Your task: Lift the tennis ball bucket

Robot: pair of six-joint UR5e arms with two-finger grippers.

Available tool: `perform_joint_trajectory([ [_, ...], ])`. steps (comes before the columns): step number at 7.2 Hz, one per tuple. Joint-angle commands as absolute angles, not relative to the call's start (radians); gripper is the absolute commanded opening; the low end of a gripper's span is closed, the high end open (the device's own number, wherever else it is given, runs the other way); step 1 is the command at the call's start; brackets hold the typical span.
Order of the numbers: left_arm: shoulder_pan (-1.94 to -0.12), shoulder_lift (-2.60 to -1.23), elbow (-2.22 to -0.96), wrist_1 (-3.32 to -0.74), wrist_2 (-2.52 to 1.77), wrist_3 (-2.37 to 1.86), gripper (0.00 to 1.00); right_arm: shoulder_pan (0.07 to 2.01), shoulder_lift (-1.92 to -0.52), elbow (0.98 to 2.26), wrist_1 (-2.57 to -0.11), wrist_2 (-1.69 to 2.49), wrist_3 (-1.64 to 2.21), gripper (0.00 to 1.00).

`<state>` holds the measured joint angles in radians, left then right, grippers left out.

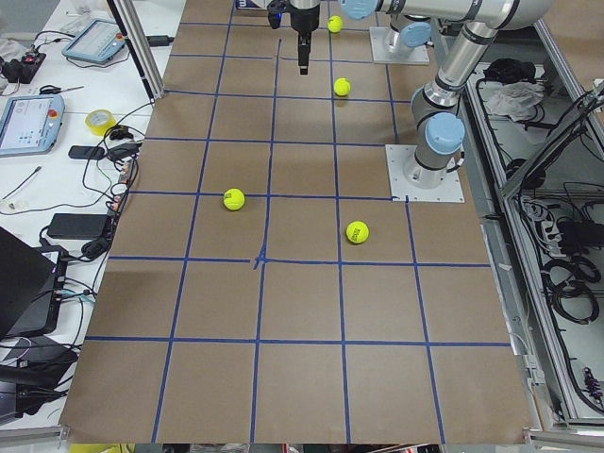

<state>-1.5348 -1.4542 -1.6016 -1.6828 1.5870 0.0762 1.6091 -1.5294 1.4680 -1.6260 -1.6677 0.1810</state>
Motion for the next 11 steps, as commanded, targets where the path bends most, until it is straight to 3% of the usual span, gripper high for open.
perform_joint_trajectory([
  [1,-1.534,-1.454,-1.601,-1.683,1.586,0.077,1.00,1.609,-1.531,1.468,-1.626,-1.667,0.181,1.00],
  [7,-1.532,-1.454,-1.603,-1.672,1.592,0.077,1.00,1.586,-1.503,1.463,-1.631,-1.681,0.180,1.00],
  [9,-1.531,-1.454,-1.605,-1.667,1.595,0.087,1.00,1.455,-1.448,1.463,-1.631,-1.672,0.141,1.00],
  [11,-1.531,-1.454,-1.608,-1.666,1.594,0.087,1.00,1.326,-1.346,1.470,-1.794,-1.667,-0.092,1.00],
])
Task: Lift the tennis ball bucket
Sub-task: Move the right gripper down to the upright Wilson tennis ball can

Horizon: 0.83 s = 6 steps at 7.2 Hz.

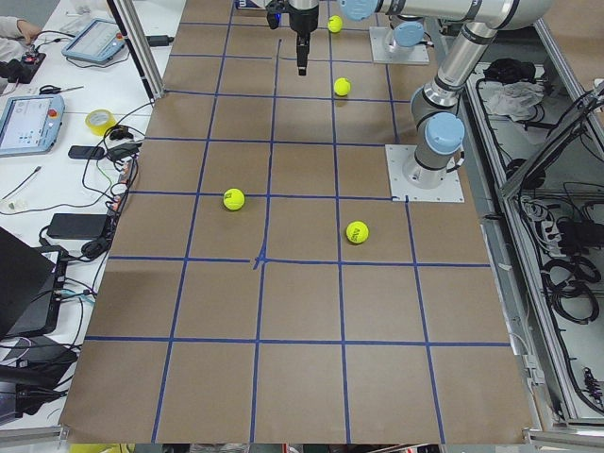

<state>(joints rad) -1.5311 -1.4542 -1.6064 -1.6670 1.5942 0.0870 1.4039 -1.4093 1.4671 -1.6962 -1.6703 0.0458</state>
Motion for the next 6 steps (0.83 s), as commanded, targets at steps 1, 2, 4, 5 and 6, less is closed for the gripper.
perform_joint_trajectory([
  [1,-1.531,-1.454,-1.608,-1.666,1.594,0.087,1.00,1.272,-1.304,1.473,-1.851,-1.678,-0.124,1.00],
  [2,-1.531,-1.456,-1.608,-1.666,1.592,0.087,1.00,1.208,-1.245,1.473,-1.862,-1.668,-0.183,1.00],
  [4,-1.529,-1.456,-1.608,-1.666,1.594,0.087,1.00,1.129,-1.116,1.473,-2.023,-1.666,-0.355,1.00],
  [5,-1.529,-1.456,-1.608,-1.666,1.594,0.087,1.00,1.094,-1.065,1.471,-2.051,-1.658,-0.406,1.00],
  [6,-1.529,-1.456,-1.608,-1.664,1.594,0.087,1.00,1.076,-1.021,1.470,-2.081,-1.602,-0.437,1.00],
])
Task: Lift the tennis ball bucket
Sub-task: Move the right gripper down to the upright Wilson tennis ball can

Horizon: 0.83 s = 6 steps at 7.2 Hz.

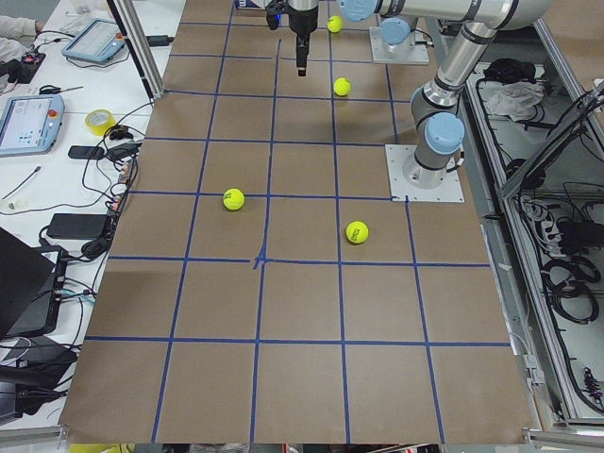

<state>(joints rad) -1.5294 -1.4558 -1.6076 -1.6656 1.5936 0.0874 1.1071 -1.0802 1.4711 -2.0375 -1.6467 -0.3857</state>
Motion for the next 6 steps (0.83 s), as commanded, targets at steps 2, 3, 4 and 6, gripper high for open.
perform_joint_trajectory([
  [2,-1.529,-1.460,-1.608,-1.660,1.591,0.086,1.00,1.074,-0.968,1.471,-2.102,-1.606,-0.456,1.00],
  [3,-1.529,-1.460,-1.608,-1.654,1.591,0.086,1.00,1.072,-0.966,1.467,-2.108,-1.612,-0.456,1.00],
  [4,-1.529,-1.462,-1.608,-1.652,1.591,0.086,1.00,1.072,-0.968,1.453,-2.109,-1.618,-0.456,1.00],
  [6,-1.529,-1.462,-1.609,-1.649,1.589,0.086,1.00,1.072,-0.985,1.440,-2.103,-1.635,-0.451,1.00],
])
